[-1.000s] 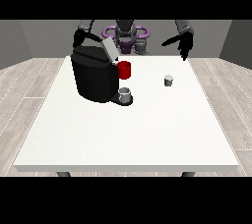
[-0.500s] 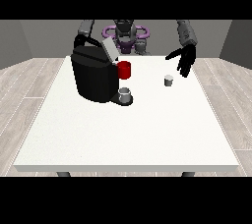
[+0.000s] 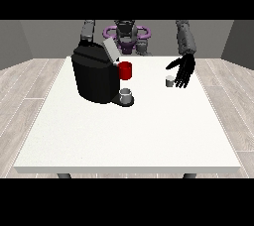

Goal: Insert the coffee pod into the coffee machine and close the lid

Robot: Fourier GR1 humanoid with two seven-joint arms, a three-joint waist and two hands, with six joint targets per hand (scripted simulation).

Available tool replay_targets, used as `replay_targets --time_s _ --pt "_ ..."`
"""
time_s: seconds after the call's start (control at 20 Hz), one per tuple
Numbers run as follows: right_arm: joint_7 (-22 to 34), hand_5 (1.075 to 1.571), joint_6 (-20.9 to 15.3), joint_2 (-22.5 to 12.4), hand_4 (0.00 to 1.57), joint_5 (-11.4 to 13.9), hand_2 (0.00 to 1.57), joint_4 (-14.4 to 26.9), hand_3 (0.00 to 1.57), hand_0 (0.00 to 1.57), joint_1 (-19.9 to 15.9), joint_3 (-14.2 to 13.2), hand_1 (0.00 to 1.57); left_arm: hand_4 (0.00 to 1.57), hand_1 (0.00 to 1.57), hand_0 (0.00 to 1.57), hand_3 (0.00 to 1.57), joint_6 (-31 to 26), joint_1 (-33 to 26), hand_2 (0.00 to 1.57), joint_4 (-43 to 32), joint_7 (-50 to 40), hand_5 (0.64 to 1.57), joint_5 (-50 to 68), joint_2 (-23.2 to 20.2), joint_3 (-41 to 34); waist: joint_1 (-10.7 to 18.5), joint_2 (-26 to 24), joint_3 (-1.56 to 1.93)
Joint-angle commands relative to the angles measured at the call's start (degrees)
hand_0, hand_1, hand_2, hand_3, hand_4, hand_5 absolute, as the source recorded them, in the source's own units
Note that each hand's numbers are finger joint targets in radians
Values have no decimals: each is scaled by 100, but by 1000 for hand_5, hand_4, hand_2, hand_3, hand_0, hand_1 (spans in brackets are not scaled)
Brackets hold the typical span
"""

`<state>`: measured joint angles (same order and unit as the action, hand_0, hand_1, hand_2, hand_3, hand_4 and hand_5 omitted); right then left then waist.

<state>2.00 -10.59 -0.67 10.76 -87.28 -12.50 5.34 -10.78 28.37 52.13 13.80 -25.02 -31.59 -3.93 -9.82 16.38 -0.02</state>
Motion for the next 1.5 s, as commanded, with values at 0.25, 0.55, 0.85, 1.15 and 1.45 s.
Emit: replay_targets --time_s 0.25,0.55,0.85,1.15,1.45 --pt "99 1571 -175 60 0 63 0 380 0 0 -424 44 0 448 1071 1071 914 1065 450 1107 -452 453 1571 -1000 282 391 126 127 -1" --pt "-5 1571 218 -23 0 -137 0 619 0 0 -597 -135 0 339 757 757 811 1092 595 950 -826 293 1571 -1665 170 750 -7 176 1" --pt "-496 1571 139 63 0 -192 0 983 0 0 -253 -186 0 373 748 748 809 853 712 941 -1241 123 1571 -2083 115 909 -35 14 3" --pt "-523 1571 256 -19 0 -278 0 1040 0 0 -62 -331 0 411 909 909 956 933 832 1050 -1732 594 1571 -2189 132 723 -64 -100 0" --pt "-495 1571 28 -202 0 -29 0 1399 0 0 -195 -510 0 482 1369 1369 1298 725 1120 1368 -1506 807 1571 -1918 426 551 155 -331 2"
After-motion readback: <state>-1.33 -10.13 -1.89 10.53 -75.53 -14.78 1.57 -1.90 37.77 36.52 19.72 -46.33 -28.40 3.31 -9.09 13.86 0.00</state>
